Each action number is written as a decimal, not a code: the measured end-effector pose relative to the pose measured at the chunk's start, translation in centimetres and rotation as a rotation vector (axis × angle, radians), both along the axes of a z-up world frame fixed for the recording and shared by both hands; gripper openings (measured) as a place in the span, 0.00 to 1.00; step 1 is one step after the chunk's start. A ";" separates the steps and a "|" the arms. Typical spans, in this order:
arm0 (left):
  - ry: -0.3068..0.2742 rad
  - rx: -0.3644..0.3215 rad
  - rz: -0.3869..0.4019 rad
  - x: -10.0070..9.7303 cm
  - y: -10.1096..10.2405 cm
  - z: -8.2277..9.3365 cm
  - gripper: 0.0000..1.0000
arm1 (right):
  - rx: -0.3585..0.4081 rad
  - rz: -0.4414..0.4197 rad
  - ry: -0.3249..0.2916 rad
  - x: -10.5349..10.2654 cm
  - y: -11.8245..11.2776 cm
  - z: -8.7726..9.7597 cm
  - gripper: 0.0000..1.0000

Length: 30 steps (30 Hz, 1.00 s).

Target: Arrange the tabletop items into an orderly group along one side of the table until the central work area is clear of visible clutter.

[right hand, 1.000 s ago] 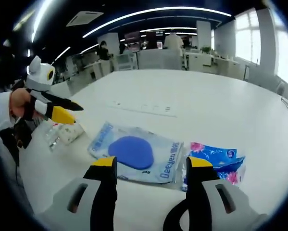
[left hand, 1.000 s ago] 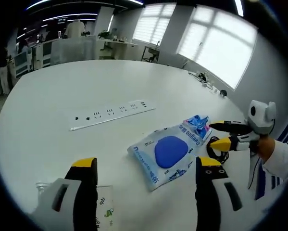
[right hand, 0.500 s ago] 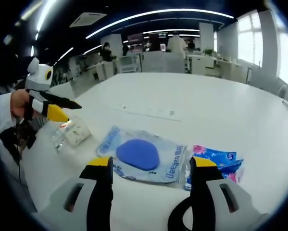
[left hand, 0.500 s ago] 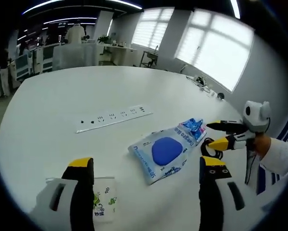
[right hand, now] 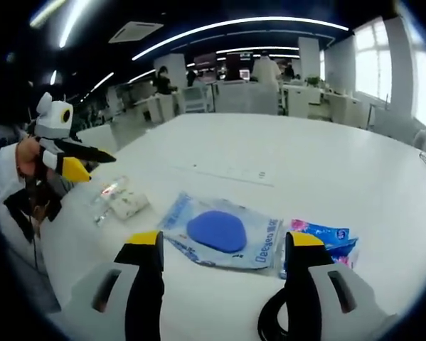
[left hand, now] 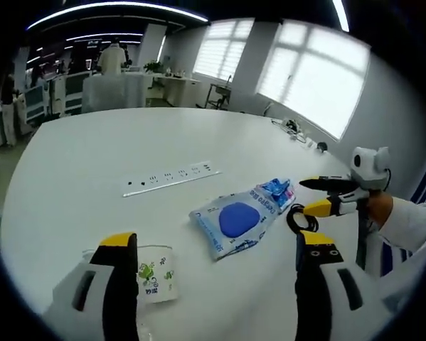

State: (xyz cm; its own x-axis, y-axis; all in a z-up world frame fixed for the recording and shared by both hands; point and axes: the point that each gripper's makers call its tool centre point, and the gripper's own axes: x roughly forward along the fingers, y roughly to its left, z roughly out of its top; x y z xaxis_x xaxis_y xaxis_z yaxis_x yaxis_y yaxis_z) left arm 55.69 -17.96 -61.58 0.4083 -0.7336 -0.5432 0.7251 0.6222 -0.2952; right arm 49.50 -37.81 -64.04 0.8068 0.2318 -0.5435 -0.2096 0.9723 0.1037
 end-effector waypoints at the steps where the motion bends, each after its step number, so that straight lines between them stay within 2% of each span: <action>1: -0.004 0.003 -0.001 -0.3 0.3 0.2 0.94 | -0.001 0.005 0.000 -0.1 0.2 0.1 0.69; 17: -0.042 -0.006 0.001 -4.0 4.4 2.2 0.98 | -0.002 0.065 -0.005 -2.7 3.3 1.5 0.69; 23: -0.075 -0.006 -0.004 -5.6 5.7 3.4 1.00 | 0.001 0.086 -0.034 -3.4 4.3 2.7 0.70; 30: -0.103 -0.017 0.016 -6.8 7.6 5.1 1.00 | 0.010 0.103 -0.037 -4.5 5.2 3.3 0.69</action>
